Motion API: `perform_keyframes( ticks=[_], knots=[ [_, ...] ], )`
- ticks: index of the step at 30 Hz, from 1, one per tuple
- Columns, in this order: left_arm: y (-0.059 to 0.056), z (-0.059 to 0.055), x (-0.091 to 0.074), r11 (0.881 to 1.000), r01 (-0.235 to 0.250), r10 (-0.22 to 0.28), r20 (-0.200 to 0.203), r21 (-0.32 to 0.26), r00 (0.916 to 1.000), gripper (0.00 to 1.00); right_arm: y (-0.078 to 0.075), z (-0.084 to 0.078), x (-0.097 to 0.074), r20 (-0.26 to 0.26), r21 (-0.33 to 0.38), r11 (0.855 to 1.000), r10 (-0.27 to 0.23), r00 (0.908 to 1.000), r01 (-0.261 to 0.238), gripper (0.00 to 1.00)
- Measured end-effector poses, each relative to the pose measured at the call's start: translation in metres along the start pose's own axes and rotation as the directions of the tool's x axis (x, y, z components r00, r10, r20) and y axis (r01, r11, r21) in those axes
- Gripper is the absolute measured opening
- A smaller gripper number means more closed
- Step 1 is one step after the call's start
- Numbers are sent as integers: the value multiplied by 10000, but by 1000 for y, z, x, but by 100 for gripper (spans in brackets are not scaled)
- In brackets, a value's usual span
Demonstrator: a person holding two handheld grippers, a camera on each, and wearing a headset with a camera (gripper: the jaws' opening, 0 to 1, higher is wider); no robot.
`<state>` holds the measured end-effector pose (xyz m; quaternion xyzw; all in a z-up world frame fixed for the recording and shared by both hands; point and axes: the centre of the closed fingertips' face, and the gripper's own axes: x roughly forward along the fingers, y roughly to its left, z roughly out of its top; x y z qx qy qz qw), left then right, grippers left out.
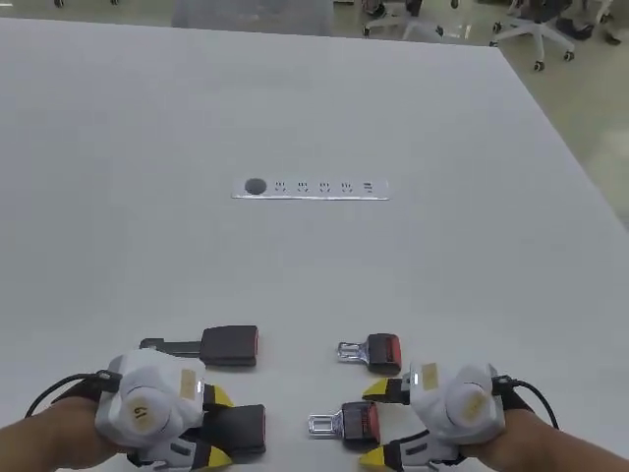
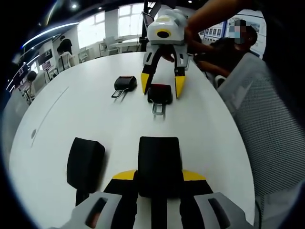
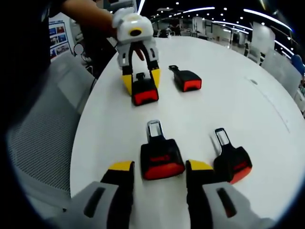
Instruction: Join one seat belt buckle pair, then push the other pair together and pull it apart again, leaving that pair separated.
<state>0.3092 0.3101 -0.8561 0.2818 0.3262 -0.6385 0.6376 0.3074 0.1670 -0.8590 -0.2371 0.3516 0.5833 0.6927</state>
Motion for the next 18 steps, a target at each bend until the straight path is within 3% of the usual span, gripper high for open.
perform_keyframes(
  ticks=[3, 10, 18],
  knots=[
    [0, 0, 0, 9999, 78, -77, -53, 110, 10000, 35, -2, -1, 0, -105, -246, 9997, 4, 9999, -7, 37],
    [1, -7, -5, 9998, 130, -125, -278, 160, 9995, 34, -4, -4, -2, 270, -464, 9985, 314, 9991, -301, 36],
    [3, -13, -9, 9997, 189, -184, -416, 124, 9990, 34, -6, -11, -11, 612, -304, 9991, 321, 9976, -303, 35]
  ],
)
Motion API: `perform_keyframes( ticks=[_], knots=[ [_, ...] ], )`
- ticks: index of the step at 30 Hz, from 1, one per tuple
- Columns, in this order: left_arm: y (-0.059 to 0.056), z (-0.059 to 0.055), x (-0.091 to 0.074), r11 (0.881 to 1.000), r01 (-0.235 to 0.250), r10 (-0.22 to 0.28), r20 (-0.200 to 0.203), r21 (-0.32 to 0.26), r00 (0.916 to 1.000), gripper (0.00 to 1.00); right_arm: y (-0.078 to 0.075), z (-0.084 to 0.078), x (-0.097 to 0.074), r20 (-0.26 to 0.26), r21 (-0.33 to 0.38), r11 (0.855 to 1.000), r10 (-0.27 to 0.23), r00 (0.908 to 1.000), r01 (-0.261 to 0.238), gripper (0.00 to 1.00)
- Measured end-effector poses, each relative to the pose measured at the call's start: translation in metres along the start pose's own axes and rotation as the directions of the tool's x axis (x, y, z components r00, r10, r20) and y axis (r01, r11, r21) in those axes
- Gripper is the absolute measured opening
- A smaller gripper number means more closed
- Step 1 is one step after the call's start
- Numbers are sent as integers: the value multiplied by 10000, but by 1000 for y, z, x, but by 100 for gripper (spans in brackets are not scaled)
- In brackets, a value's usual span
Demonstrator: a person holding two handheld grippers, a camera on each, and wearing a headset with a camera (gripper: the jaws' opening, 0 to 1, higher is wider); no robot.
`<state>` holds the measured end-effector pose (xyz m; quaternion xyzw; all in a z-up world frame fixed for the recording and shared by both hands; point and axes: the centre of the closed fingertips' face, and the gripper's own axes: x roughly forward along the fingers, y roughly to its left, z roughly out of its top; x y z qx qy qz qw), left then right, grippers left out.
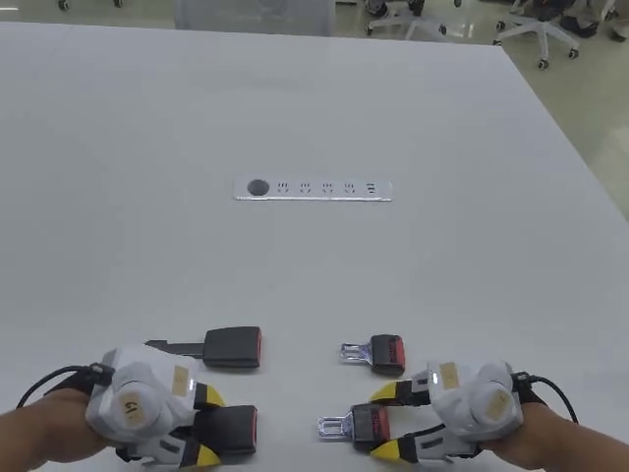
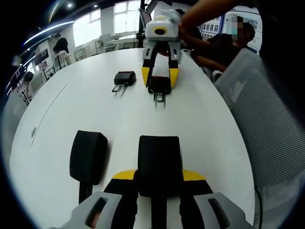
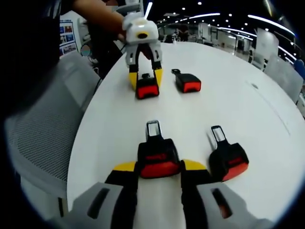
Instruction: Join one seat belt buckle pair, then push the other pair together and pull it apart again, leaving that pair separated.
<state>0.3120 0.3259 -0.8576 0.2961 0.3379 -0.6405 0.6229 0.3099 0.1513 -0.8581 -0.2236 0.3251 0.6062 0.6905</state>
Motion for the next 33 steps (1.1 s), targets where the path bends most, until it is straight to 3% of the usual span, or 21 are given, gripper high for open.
perform_keyframes(
  ticks=[17, 33],
  knots=[
    [0, -2, 0, 9998, 127, -122, -269, 183, 9996, 34, 1, -9, -8, 976, 413, 9991, -87, 9952, 47, 35],
    [1, -2, 1, 10000, 60, -57, -465, 58, 9989, 35, 1, -9, -8, 1427, 528, 9986, -82, 9897, 6, 35]
  ],
)
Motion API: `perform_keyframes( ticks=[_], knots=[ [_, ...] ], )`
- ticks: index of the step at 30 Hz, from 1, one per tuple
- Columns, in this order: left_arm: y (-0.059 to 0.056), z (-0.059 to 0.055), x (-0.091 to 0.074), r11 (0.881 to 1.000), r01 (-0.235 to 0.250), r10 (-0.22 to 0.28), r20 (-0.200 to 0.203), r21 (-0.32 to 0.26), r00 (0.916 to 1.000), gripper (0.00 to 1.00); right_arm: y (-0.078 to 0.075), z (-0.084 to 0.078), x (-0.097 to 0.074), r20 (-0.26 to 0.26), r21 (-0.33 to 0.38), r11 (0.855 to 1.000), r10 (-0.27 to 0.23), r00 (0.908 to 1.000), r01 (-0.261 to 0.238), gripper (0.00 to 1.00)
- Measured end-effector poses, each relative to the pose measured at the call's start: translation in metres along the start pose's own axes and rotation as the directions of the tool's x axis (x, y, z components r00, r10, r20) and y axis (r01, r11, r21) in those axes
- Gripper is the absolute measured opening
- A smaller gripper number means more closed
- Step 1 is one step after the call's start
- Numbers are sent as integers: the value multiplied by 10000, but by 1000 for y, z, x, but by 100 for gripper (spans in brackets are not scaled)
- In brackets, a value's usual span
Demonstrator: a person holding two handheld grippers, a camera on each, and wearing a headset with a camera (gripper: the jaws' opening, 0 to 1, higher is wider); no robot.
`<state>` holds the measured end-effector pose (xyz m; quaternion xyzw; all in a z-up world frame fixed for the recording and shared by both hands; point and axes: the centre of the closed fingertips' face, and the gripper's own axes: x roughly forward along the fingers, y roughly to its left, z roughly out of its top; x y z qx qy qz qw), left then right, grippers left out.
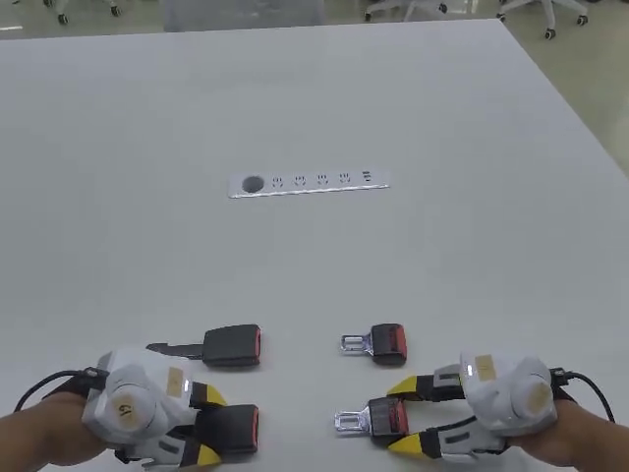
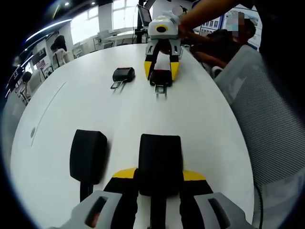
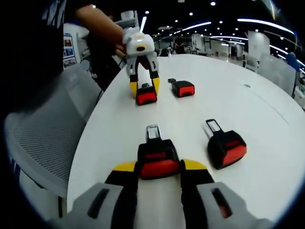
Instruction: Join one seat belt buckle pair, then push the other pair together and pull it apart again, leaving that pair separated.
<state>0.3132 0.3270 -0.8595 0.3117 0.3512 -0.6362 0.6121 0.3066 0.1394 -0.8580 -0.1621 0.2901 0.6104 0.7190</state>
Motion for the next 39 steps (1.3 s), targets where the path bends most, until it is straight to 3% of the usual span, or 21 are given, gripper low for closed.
perform_keyframes(
  ticks=[18, 39],
  knots=[
    [0, 0, 0, 9998, -78, 77, -45, -191, 10000, 35, 1, 8, 10, 293, 74, 9999, -86, 9995, 84, 36],
    [0, 1, -1, 9995, -126, 124, -79, -282, 9999, 35, 2, 29, 36, 599, -4, 9999, 145, 9981, -145, 36]
  ],
)
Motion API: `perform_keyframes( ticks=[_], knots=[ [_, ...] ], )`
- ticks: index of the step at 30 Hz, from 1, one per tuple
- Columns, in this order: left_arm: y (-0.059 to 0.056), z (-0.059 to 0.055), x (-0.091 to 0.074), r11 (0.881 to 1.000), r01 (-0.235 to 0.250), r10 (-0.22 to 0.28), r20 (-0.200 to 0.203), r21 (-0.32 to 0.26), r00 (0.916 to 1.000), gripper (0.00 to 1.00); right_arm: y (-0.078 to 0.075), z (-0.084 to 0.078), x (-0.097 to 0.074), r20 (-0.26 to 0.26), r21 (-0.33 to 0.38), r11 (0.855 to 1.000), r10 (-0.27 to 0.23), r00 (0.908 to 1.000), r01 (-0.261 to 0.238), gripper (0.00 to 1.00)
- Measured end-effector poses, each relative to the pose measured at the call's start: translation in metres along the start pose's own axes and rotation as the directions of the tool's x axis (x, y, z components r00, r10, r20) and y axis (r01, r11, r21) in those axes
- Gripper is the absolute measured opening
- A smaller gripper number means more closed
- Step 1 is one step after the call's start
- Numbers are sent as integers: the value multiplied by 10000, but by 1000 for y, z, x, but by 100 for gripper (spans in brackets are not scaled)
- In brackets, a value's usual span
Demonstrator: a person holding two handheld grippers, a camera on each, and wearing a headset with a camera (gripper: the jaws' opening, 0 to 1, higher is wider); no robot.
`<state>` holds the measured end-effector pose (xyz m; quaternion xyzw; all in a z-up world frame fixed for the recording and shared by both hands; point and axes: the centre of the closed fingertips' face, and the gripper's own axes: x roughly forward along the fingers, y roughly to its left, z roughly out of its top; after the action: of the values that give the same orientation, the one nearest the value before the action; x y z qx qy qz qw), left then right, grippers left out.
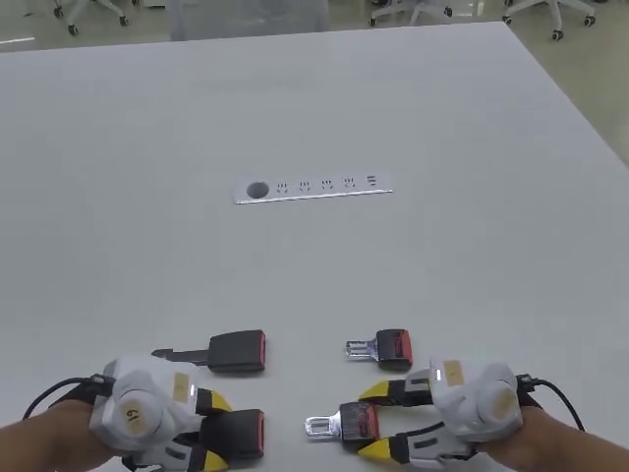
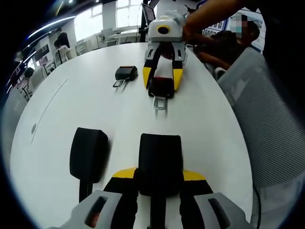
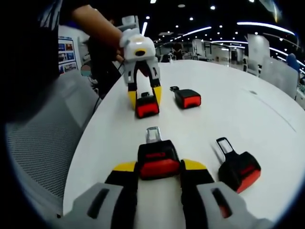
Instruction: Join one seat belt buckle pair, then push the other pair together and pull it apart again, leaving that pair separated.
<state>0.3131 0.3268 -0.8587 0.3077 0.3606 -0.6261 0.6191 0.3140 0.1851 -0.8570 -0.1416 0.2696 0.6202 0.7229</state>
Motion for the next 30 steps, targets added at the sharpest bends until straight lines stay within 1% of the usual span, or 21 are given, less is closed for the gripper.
perform_keyframes(
  ticks=[10, 17, 21, 30],
  knots=[
    [0, 0, 0, 10000, -5, 5, -30, -8, 10000, 35, 3, 9, 12, 231, 48, 10000, 3, 9997, -5, 36],
    [0, 0, 0, 10000, -7, 7, -38, -12, 10000, 35, 4, 16, 21, 381, 119, 9999, 95, 9992, -100, 36],
    [0, 0, 0, 10000, -9, 9, -38, -8, 10000, 35, 6, 20, 28, 429, 93, 9998, 149, 9990, -153, 36],
    [0, 0, 1, 10000, -15, 15, -54, -7, 10000, 35, 10, 27, 36, 417, 48, 9997, 241, 9988, -244, 36]
  ],
)
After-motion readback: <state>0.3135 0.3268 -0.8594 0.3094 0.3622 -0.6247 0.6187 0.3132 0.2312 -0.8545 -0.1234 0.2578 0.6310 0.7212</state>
